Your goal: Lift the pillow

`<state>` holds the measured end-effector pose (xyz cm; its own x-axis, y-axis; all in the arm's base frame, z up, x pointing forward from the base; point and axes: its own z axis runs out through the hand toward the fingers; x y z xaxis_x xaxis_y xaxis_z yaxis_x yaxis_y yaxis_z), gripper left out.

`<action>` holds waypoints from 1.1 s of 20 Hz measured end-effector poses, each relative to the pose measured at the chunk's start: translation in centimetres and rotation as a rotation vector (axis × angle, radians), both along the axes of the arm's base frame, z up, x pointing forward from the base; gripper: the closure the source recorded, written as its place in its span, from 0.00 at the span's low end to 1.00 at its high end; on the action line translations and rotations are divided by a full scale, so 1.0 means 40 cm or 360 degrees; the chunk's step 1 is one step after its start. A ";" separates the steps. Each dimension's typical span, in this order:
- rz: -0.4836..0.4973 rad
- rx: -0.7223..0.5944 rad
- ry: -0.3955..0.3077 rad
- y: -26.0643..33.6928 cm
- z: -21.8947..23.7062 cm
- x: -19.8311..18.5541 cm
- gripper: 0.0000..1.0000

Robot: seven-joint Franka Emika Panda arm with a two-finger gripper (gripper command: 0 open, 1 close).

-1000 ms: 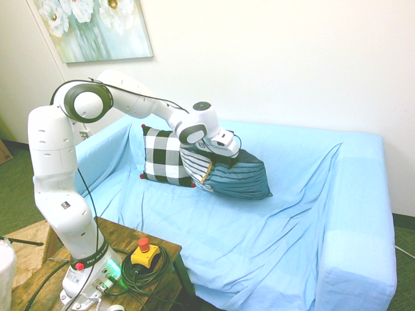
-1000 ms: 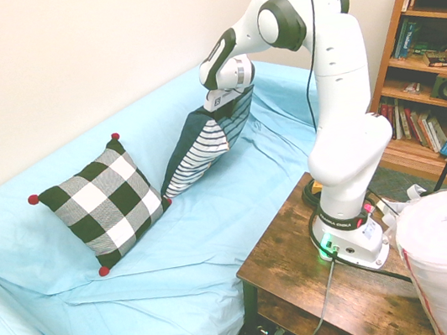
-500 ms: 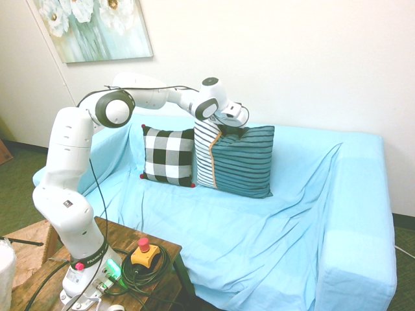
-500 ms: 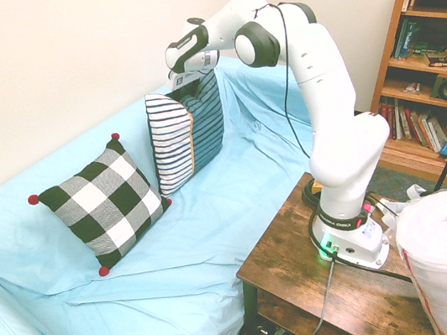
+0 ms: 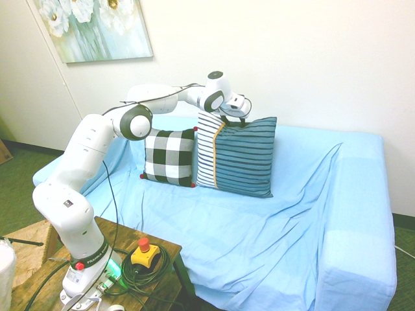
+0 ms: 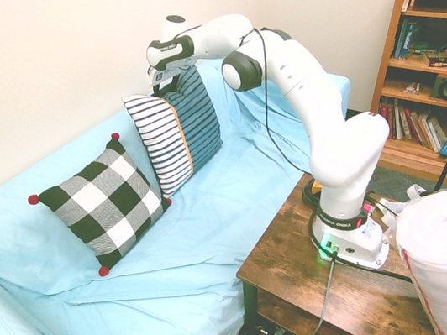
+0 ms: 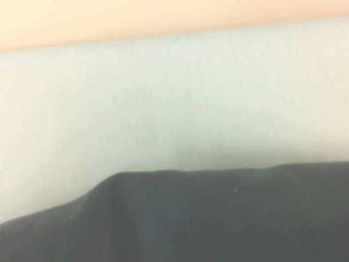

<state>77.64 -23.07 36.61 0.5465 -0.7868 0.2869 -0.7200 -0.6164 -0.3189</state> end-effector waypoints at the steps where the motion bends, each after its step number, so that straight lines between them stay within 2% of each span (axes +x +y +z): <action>1: -0.0004 0.0002 -0.0010 -0.001 0.001 0.012 0.00; 5: -0.0019 0.0012 -0.0053 -0.016 0.025 0.032 0.00; 10: -0.0019 0.0010 -0.0051 -0.020 0.044 0.016 0.00; 15: -0.0006 -0.0017 -0.0073 0.002 0.143 -0.036 0.00; 19: 0.0032 -0.0008 0.0119 0.057 0.187 -0.107 0.00; 22: 0.0050 0.0019 0.0258 0.109 0.173 -0.162 0.00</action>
<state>71.18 -18.69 43.52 0.6092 -0.7714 0.1838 -0.7430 -0.6363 -0.2078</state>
